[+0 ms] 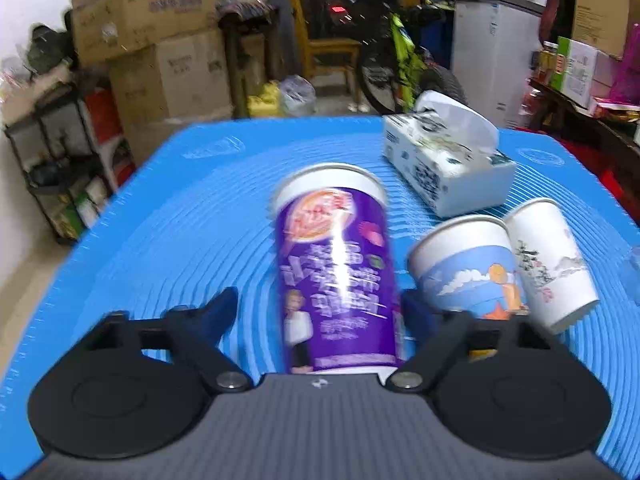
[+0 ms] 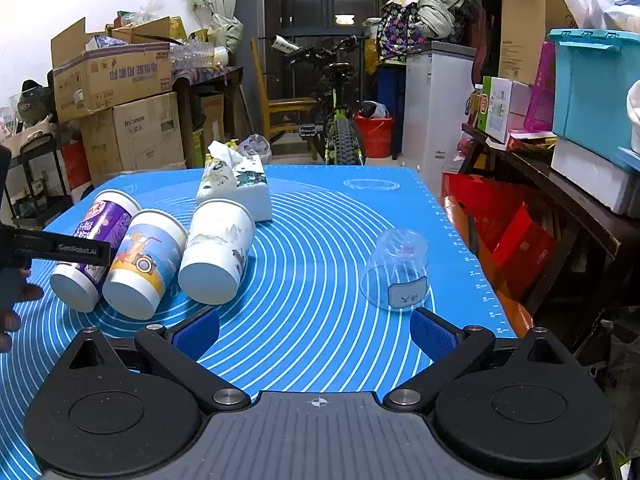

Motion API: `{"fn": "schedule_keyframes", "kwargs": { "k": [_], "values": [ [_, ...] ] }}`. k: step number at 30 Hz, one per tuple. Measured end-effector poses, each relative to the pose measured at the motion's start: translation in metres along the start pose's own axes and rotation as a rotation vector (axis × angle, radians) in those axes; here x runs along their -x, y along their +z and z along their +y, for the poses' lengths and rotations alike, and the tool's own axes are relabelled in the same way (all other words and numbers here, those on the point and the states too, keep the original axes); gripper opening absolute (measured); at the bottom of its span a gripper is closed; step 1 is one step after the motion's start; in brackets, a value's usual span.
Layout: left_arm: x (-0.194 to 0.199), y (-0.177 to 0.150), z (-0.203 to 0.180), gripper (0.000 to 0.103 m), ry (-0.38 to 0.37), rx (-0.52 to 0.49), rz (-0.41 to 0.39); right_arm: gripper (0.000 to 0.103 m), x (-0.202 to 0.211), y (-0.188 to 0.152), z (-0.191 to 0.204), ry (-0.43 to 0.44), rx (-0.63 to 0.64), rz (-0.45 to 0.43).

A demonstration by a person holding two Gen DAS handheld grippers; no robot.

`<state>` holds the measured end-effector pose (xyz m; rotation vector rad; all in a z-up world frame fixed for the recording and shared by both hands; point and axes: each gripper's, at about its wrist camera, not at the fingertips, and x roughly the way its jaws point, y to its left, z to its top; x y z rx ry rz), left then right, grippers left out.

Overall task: Flip cup upside down
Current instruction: 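Reach the left tool to the purple milk-tea cup and close on it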

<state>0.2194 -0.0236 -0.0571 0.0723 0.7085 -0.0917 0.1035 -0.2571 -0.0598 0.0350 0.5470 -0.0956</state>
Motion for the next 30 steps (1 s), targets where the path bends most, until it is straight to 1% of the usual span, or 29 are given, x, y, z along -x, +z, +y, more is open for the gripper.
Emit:
{"fn": "schedule_keyframes", "kwargs": {
  "k": [1,5,8,14,16,19,21,23,28,30],
  "values": [
    [-0.001,0.0,0.001,0.067,-0.02,0.007,0.013,0.101,0.0,-0.001,0.0,-0.001,0.001,0.002],
    [0.002,0.0,0.002,0.066,-0.023,0.002,0.016,0.101,0.0,-0.001,-0.001,-0.003,-0.005,0.003],
    [0.013,0.0,0.003,0.066,-0.02,0.008,-0.006,0.101,0.003,-0.001,-0.002,-0.004,-0.007,-0.002],
    [0.062,-0.014,-0.006,0.066,-0.042,-0.02,-0.039,0.101,0.02,0.0,-0.003,0.009,-0.006,-0.014],
    [0.083,-0.025,-0.01,0.066,-0.056,-0.03,-0.047,0.101,0.027,-0.001,-0.003,0.014,-0.009,-0.016],
    [0.107,-0.041,-0.015,0.066,-0.073,-0.017,-0.051,0.101,0.039,-0.004,-0.003,0.022,-0.011,-0.018],
    [0.116,-0.05,-0.02,0.066,-0.091,-0.006,-0.045,0.101,0.047,-0.007,-0.003,0.025,-0.007,-0.016],
    [0.12,-0.058,-0.026,0.066,-0.093,-0.01,-0.04,0.101,0.055,-0.01,-0.002,0.028,-0.002,-0.015],
    [0.12,-0.083,-0.036,0.066,-0.107,0.006,0.027,0.101,0.072,-0.017,-0.002,0.024,0.02,-0.009],
    [0.121,-0.091,-0.038,0.066,-0.109,0.016,0.04,0.101,0.077,-0.019,-0.003,0.017,0.029,-0.003]
  ]
}}
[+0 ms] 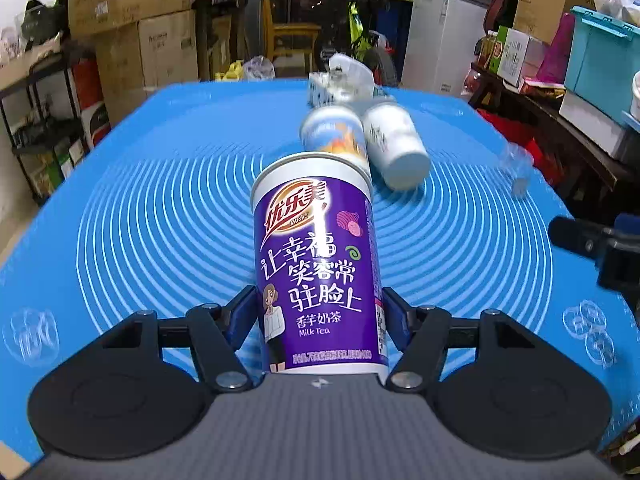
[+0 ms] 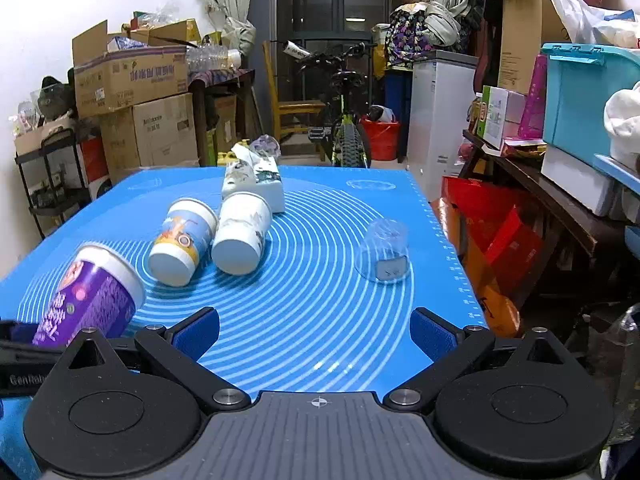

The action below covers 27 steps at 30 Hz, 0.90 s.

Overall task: Flip cup upside down
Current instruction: 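Reach the left tool to the purple milk-tea cup and close on it, then lift the purple cup with the left tool toward the right tool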

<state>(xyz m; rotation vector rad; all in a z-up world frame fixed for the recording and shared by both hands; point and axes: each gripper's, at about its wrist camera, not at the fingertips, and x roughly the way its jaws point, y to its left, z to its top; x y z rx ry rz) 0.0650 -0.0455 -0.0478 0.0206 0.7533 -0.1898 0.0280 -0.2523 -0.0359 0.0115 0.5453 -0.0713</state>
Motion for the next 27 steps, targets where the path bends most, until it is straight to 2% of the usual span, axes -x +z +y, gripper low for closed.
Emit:
{"fn": "schedule_keyframes", "kwargs": {
  "k": [11,15,24,27],
  "values": [
    [-0.001,-0.014,-0.007,0.068,-0.014,-0.01,0.02,0.101,0.01,-0.006,-0.003,-0.012,0.014,0.028],
    [0.0,-0.014,-0.005,0.079,0.003,-0.005,0.014,0.101,0.011,-0.006,-0.003,-0.011,0.012,0.026],
    [0.003,-0.013,-0.003,0.086,0.024,-0.015,0.001,0.101,0.013,-0.009,-0.001,-0.009,0.012,0.025],
    [0.009,-0.011,-0.002,0.086,0.005,0.001,-0.003,0.101,0.015,-0.006,0.001,-0.003,0.03,0.016]
  ]
}}
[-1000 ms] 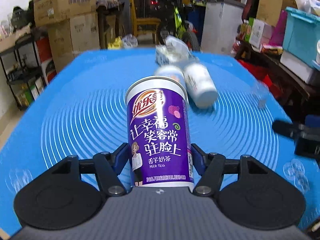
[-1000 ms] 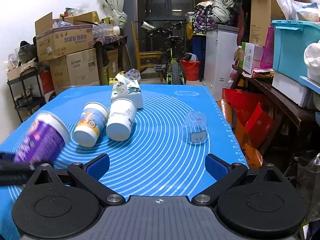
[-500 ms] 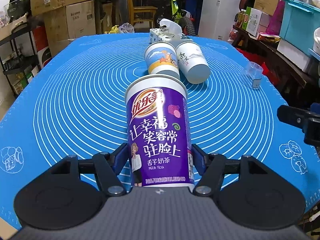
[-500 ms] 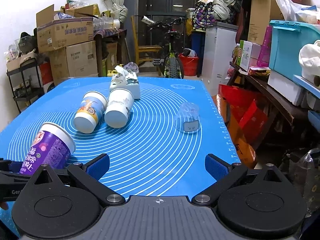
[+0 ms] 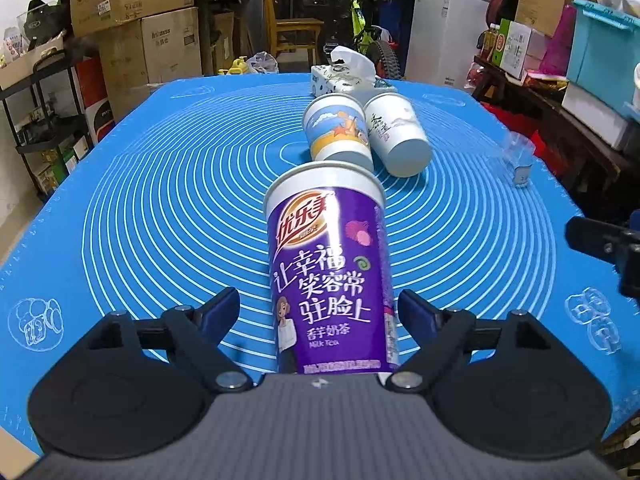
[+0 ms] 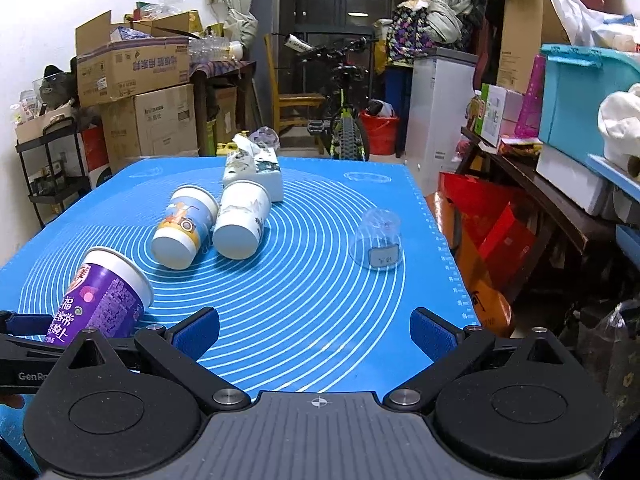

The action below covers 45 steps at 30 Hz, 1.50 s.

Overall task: Flip cup upside down
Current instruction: 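Lift the purple cup with the left tool toward the right tool, then grasp the purple cup with the right tool while the left tool releases it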

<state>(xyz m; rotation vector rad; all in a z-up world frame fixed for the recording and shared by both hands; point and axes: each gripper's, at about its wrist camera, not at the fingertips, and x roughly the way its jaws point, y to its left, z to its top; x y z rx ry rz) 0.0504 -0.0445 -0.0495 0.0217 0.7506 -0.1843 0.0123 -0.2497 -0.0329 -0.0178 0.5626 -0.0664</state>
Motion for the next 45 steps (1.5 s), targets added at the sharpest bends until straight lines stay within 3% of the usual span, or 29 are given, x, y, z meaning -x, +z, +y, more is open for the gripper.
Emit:
{"fn": "schedule_keyframes", "kwargs": {
  "k": [3,9,15,20,29,36,41,45],
  "values": [
    [0.016,0.003,0.001,0.086,-0.015,0.021,-0.026,0.101,0.001,0.007,0.008,0.026,0.099,0.009],
    [0.061,0.009,0.009,0.094,-0.05,0.044,-0.118,0.101,0.005,0.018,0.056,0.043,0.512,-0.012],
    [0.079,0.008,0.032,0.096,0.126,0.03,-0.235,0.1,0.016,0.024,0.125,0.086,1.008,-0.074],
    [0.071,0.005,0.064,0.096,0.252,0.131,-0.266,0.1,0.018,0.005,0.179,0.14,1.435,-0.097],
    [0.058,0.003,0.1,0.097,0.323,0.25,-0.247,0.101,-0.003,-0.047,0.236,0.108,2.105,-0.035],
    [0.049,-0.008,0.102,0.097,0.355,0.21,-0.205,0.1,-0.03,-0.087,0.24,0.105,2.306,-0.053],
    [0.047,-0.011,0.104,0.097,0.347,0.222,-0.193,0.096,-0.047,-0.101,0.242,0.13,2.325,-0.036],
    [0.047,-0.012,0.107,0.097,0.341,0.242,-0.186,0.086,-0.044,-0.091,0.246,0.164,2.277,0.026]
  ]
}}
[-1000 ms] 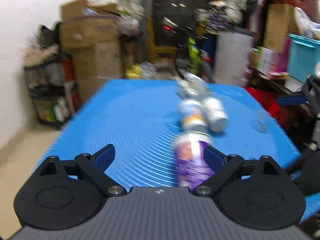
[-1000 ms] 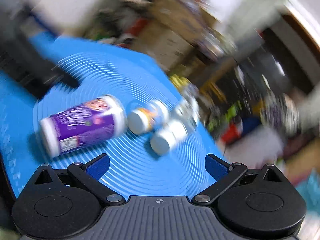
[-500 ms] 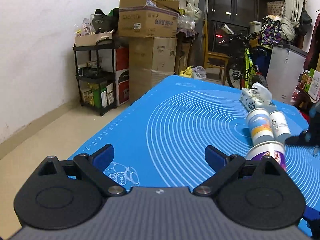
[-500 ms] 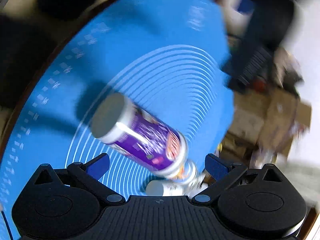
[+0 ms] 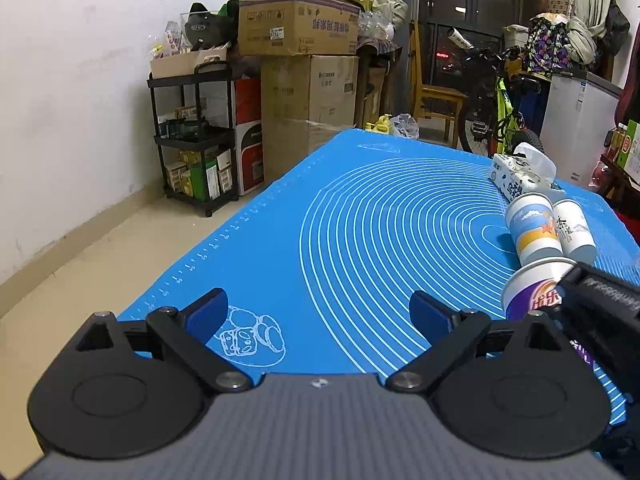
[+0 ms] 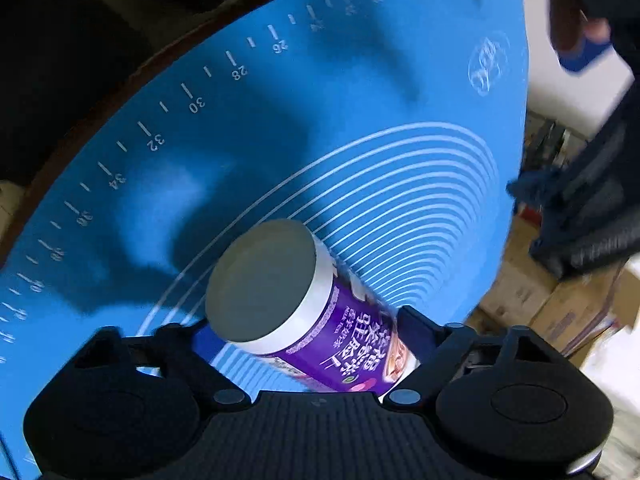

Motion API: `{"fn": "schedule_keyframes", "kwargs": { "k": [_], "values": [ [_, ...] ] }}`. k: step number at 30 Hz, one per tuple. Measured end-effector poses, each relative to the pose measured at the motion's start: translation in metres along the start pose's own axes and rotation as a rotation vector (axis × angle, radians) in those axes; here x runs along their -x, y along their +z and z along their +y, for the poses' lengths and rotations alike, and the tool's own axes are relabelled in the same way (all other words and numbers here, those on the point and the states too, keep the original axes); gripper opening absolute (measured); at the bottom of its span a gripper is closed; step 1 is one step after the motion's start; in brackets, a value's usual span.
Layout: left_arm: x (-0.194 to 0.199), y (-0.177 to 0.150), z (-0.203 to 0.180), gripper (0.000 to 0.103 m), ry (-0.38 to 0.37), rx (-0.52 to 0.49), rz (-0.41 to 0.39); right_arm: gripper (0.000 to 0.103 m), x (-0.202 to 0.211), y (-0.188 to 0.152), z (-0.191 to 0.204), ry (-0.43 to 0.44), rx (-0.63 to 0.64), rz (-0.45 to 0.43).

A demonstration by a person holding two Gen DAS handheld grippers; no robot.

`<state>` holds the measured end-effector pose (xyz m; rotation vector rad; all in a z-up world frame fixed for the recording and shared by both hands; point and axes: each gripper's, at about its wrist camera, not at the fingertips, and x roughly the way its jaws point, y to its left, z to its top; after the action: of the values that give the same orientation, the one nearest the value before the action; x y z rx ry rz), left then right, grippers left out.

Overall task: Flip cup upside down
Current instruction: 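Grasp the purple cup with the right tool while the left tool releases it, then rotate the purple cup with the right tool and stand it open end up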

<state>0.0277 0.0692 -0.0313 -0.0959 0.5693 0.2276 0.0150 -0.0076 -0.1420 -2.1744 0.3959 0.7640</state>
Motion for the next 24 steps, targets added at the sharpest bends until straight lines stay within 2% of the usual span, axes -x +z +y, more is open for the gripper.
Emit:
{"fn": "schedule_keyframes", "kwargs": {
  "k": [4,6,9,14,20,24],
  "values": [
    [0.0,0.0,0.0,0.097,-0.001,0.003,0.0,0.084,0.002,-0.004,0.002,-0.019,0.011,-0.003],
    [0.0,0.0,0.0,0.097,-0.003,0.001,0.001,0.08,0.005,-0.005,-0.003,-0.022,-0.025,-0.009],
    [0.001,0.001,-0.002,0.097,-0.005,0.0,0.003,0.072,0.013,-0.013,-0.019,-0.025,-0.131,-0.024],
    [0.002,0.003,-0.005,0.097,-0.011,-0.006,0.0,0.07,0.027,-0.037,-0.04,-0.022,-0.35,-0.055],
    [0.005,0.004,-0.009,0.097,-0.021,-0.02,-0.002,0.07,0.054,-0.092,-0.059,0.02,-0.753,-0.148],
    [0.005,0.007,-0.013,0.097,-0.029,-0.033,-0.007,0.07,0.063,-0.146,-0.072,0.047,-1.15,-0.216]
  ]
}}
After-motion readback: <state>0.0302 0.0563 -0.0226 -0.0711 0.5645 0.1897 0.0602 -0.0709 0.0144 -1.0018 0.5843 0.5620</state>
